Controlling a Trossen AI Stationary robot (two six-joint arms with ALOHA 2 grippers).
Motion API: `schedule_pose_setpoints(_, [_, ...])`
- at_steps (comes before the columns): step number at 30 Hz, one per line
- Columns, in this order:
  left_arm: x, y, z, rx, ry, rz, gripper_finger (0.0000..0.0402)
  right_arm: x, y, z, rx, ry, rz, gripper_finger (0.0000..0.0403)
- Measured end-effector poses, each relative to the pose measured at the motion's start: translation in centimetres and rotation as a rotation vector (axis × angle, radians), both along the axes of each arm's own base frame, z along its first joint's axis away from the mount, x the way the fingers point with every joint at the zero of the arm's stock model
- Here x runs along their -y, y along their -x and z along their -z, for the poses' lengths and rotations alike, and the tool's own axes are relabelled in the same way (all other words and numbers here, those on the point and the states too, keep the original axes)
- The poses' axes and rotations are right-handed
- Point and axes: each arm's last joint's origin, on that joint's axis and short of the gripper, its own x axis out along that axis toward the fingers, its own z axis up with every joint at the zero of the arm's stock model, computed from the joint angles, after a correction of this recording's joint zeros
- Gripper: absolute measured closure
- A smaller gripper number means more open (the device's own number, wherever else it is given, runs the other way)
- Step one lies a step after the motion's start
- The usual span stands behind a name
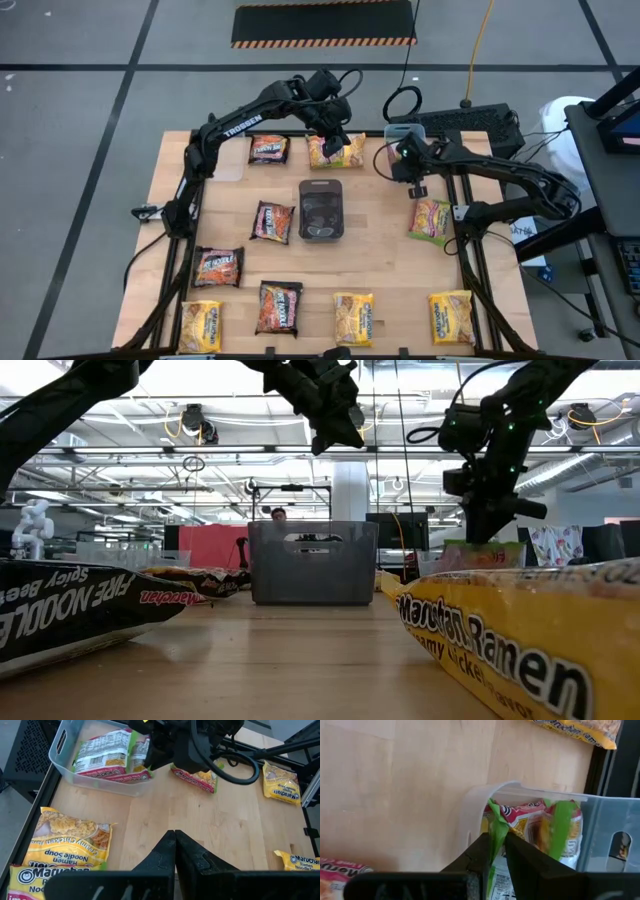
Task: Sort Maruchan noodles
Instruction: Adjust the green noodle pack
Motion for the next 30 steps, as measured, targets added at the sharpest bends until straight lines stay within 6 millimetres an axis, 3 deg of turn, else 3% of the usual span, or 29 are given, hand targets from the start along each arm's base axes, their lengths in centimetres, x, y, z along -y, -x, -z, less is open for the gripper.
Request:
schedule_pose_setpoints(5, [0.0,0.0,0.0,0.0,0.0,0.0,0.0396,0.2,-0.2,0.0,0.006,0.031,-0.011,0.0356])
schedule_pose_setpoints(10, [0.0,0.0,0.0,0.0,0.0,0.0,0.0396,0.2,-0.1,0.0,-0.011,0.037,-0.001,0.0398])
schedule_pose_setpoints(18, [0.0,0.0,0.0,0.0,0.0,0.0,0.0396,0.0,0.2,0.0,-0.04,0.024,0.003,0.0402])
schedule_pose_setpoints(30, [0.1,0.0,0.0,-0.001,0.003,0.0,0.0396,0.3,-0.3,-2.5,-0.038,0.023,-0.001,0.0403])
